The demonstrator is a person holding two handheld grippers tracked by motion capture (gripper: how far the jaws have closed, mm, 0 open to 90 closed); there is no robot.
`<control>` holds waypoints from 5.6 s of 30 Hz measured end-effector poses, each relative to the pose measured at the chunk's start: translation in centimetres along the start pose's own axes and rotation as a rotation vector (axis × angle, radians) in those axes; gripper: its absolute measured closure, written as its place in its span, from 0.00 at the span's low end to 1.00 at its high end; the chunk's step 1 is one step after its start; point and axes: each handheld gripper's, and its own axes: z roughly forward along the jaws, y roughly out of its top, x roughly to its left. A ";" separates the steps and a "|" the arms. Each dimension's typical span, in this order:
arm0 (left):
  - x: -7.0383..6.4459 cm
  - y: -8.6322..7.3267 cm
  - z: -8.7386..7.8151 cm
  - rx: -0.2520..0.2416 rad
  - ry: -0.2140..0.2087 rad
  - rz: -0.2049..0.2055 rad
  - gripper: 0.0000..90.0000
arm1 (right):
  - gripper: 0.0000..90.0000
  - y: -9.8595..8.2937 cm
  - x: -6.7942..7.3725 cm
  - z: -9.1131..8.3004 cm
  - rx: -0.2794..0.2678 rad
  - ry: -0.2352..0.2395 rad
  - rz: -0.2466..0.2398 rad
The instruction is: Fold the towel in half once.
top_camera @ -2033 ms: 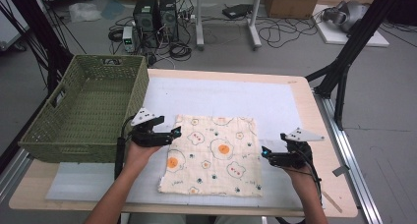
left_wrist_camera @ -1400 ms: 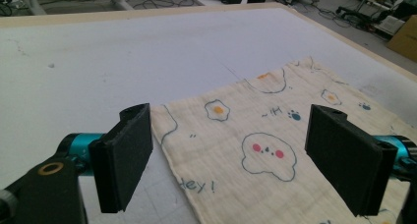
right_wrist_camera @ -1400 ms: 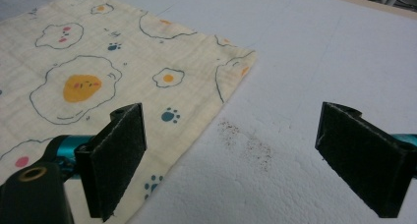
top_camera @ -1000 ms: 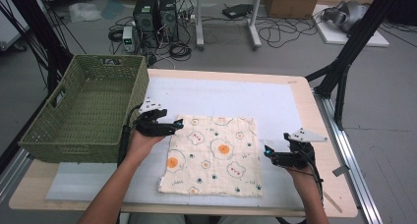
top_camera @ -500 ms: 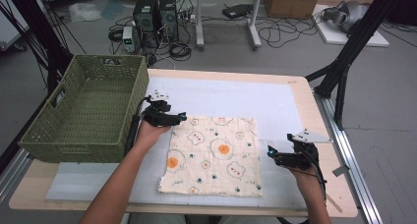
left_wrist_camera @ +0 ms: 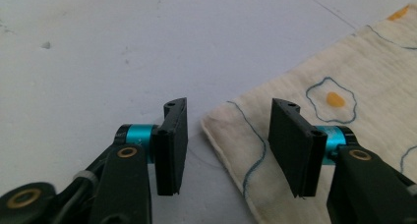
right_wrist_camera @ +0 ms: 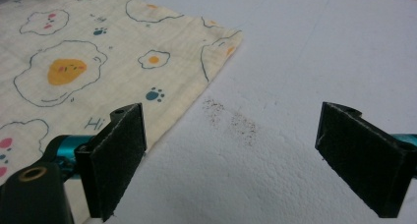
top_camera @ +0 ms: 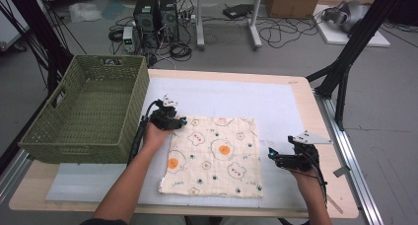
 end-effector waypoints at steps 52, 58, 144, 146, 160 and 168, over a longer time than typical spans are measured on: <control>0.5 -0.7 -0.3 -0.044 -0.064 -0.090 0.94 | 0.64 7.1 -0.2 14.0 0.224 0.009 0.024; 0.6 -0.6 -0.5 -0.035 -0.058 -0.130 0.95 | 0.94 7.3 0.2 13.8 0.238 0.053 -0.010; -6.0 -9.7 -13.4 -0.149 -0.254 -0.003 0.90 | 0.93 -1.7 6.7 -0.5 0.026 0.229 -0.119; -5.8 -9.6 -13.4 -0.149 -0.236 -0.024 0.81 | 0.90 -1.7 6.7 -0.4 0.033 0.235 -0.115; -5.7 -9.2 -12.8 -0.113 -0.244 -0.060 0.65 | 0.62 -1.0 5.3 -2.7 -0.055 0.215 -0.047; -6.7 -9.6 -12.3 -0.059 -0.261 -0.022 0.64 | 0.61 -1.3 5.5 -2.0 -0.022 0.202 -0.053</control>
